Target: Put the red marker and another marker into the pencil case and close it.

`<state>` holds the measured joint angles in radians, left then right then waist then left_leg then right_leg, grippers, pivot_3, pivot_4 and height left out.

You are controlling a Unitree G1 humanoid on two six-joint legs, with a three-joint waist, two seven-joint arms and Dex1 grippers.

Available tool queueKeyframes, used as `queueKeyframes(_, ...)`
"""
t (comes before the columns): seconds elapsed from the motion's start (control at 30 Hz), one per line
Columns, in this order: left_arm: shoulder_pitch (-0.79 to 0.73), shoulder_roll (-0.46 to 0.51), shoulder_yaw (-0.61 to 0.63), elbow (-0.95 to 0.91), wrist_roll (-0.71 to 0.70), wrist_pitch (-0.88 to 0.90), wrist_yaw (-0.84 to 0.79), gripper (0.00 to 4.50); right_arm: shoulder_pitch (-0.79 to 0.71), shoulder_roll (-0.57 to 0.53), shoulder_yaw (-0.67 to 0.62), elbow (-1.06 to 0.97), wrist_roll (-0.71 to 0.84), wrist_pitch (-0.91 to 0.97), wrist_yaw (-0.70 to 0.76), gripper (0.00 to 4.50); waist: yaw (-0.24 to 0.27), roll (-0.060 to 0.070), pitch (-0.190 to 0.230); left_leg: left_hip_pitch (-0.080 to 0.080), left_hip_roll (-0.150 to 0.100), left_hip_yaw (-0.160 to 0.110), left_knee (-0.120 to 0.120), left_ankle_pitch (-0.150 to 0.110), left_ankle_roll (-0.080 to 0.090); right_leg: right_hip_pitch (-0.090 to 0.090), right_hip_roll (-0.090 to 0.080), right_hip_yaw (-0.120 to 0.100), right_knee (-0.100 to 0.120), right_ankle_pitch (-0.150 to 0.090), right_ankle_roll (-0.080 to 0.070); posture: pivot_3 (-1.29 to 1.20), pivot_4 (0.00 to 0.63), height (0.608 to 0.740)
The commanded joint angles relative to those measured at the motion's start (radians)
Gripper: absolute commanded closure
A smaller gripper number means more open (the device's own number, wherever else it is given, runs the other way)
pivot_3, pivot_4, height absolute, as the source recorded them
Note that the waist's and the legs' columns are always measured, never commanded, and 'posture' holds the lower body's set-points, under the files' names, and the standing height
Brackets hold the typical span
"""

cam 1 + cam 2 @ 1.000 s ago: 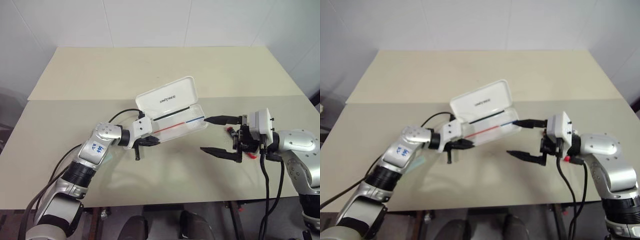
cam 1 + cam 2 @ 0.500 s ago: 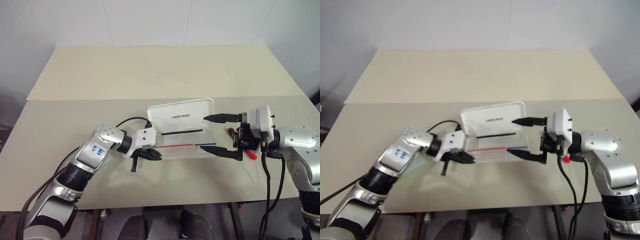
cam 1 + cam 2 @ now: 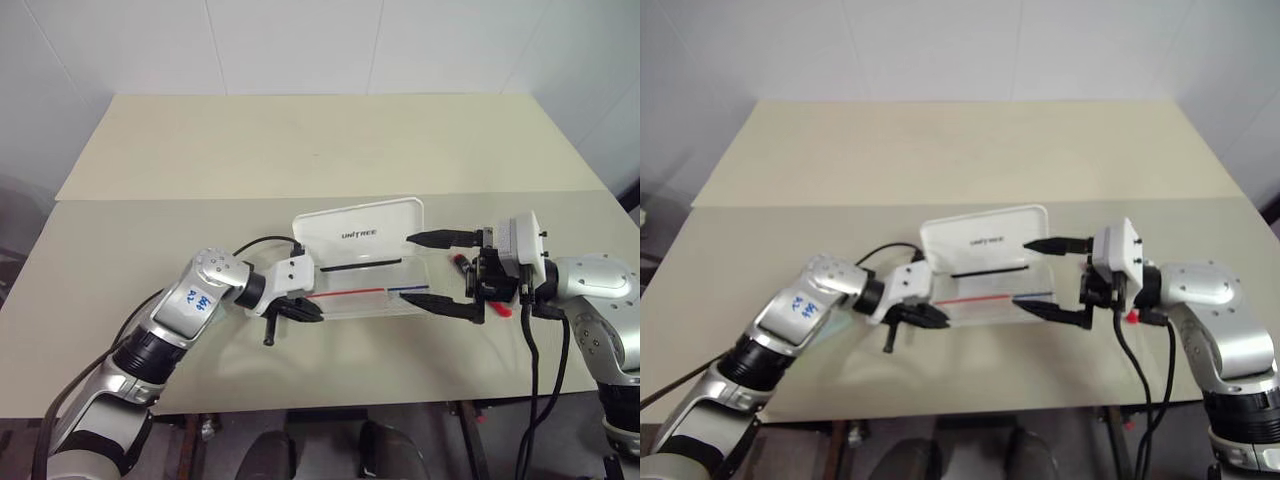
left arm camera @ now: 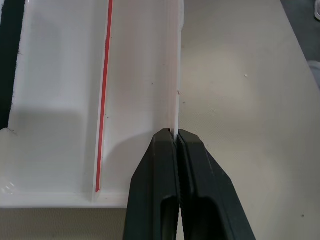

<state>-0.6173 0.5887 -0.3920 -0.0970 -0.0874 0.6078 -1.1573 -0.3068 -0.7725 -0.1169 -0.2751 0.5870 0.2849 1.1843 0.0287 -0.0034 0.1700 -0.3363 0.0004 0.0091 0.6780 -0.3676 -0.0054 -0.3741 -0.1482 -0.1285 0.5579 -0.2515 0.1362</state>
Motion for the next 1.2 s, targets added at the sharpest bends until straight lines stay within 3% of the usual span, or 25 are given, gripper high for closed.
queueKeyframes(0.03, 0.005, -0.009, -0.028, 0.003, 0.004, 0.040, 0.014, 3.72, 0.001, -0.003, -0.033, -0.049, 0.027, -0.002, -0.012, 0.00, -0.001, 0.000, 0.000, 0.000, 0.000, 0.000, 0.000, 0.000, 0.000, 0.000, 0.000, 0.000, 0.000, 0.000, 0.000, 0.00, 0.150, 0.740)
queueKeyframes(0.33, -0.015, -0.043, -0.006, 0.001, -0.031, 0.034, 0.018, 0.78, 0.012, 0.001, -0.032, -0.055, 0.028, -0.006, -0.030, 0.00, -0.002, 0.000, 0.000, 0.000, 0.000, 0.000, 0.000, 0.000, 0.000, 0.000, 0.000, 0.000, 0.001, 0.000, 0.000, 0.00, 0.150, 0.740)
queueKeyframes(0.7, 0.016, -0.097, 0.098, -0.054, -0.148, 0.057, 0.061, 0.78, 0.033, 0.017, -0.032, -0.059, 0.039, 0.010, -0.063, 0.00, -0.001, 0.000, 0.000, -0.001, 0.000, -0.001, 0.001, 0.000, 0.000, -0.001, 0.000, 0.000, 0.001, 0.000, 0.000, 0.00, 0.150, 0.740)
queueKeyframes(0.9, 0.063, -0.098, 0.186, -0.083, -0.222, -0.013, 0.059, 0.78, 0.074, 0.019, -0.097, 0.016, 0.064, 0.054, -0.110, 0.00, 0.000, 0.000, 0.000, -0.001, 0.000, -0.001, 0.001, 0.000, 0.000, -0.001, 0.000, 0.000, 0.001, 0.000, 0.000, 0.00, 0.150, 0.740)
queueKeyframes(1.2, 0.156, -0.068, 0.307, -0.109, -0.338, -0.161, -0.009, 0.78, 0.152, -0.003, -0.167, 0.173, -0.039, 0.033, -0.187, 0.00, -0.003, 0.000, 0.000, -0.001, 0.000, 0.000, 0.001, 0.000, 0.000, -0.001, 0.000, 0.000, 0.000, 0.000, 0.000, 0.00, 0.150, 0.740)
